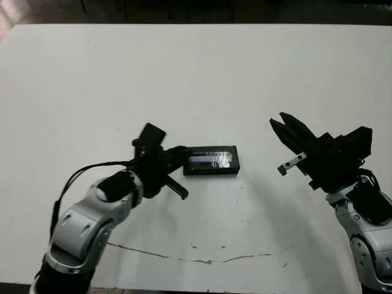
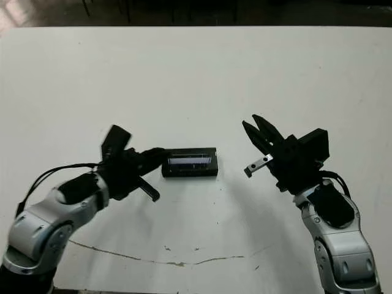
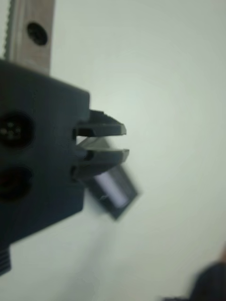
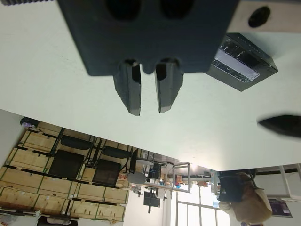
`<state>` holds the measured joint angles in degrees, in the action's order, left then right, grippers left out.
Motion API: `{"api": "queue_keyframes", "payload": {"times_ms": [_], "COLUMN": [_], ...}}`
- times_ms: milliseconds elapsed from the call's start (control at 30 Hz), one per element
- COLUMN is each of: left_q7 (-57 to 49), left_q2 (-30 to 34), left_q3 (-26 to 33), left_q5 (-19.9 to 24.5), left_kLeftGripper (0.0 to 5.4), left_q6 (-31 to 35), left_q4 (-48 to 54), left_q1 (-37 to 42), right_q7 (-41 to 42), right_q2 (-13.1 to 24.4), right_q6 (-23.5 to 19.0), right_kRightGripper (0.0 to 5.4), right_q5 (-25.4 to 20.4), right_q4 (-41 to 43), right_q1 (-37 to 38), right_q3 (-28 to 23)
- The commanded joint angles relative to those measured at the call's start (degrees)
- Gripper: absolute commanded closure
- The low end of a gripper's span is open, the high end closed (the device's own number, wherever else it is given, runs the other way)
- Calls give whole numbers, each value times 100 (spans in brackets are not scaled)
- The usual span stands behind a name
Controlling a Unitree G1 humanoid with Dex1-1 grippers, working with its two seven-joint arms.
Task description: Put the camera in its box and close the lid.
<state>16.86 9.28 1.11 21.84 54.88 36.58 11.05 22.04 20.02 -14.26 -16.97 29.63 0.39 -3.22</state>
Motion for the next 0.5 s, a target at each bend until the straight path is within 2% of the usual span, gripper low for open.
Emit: {"api": "queue_keyframes", "payload": {"times_ms": [33,67,200,300,400,500], "left_q7": [-200,-238,-335,-551,-838,-1047], "left_q2": [-165,-138,156,-82,-254,-353], "left_q3": [702,774,549,590,607,616], "left_q5": [265,183,-1078,-1476,-1701,-1751], "left_kLeftGripper": [537,537,537,537,537,537], "left_q6": [-321,-621,-3113,-4541,-5372,-5658], "left_q4": [54,46,-442,-1129,-1695,-2026], "left_q1": [-118,-159,-519,-581,-522,-427], "right_q7": [-99,-122,-363,-764,-1263,-1678], "right_q2": [-90,-119,-378,-651,-921,-1263], "right_q6": [-30,-20,175,229,20,-179], "right_kRightGripper": [540,540,540,540,540,540], "right_q5": [10,16,169,427,734,810], "right_q4": [11,5,-75,-139,-103,-141], "right_q1": [49,43,15,-24,-72,-143], "right_q3": [1,8,72,147,245,274]}}
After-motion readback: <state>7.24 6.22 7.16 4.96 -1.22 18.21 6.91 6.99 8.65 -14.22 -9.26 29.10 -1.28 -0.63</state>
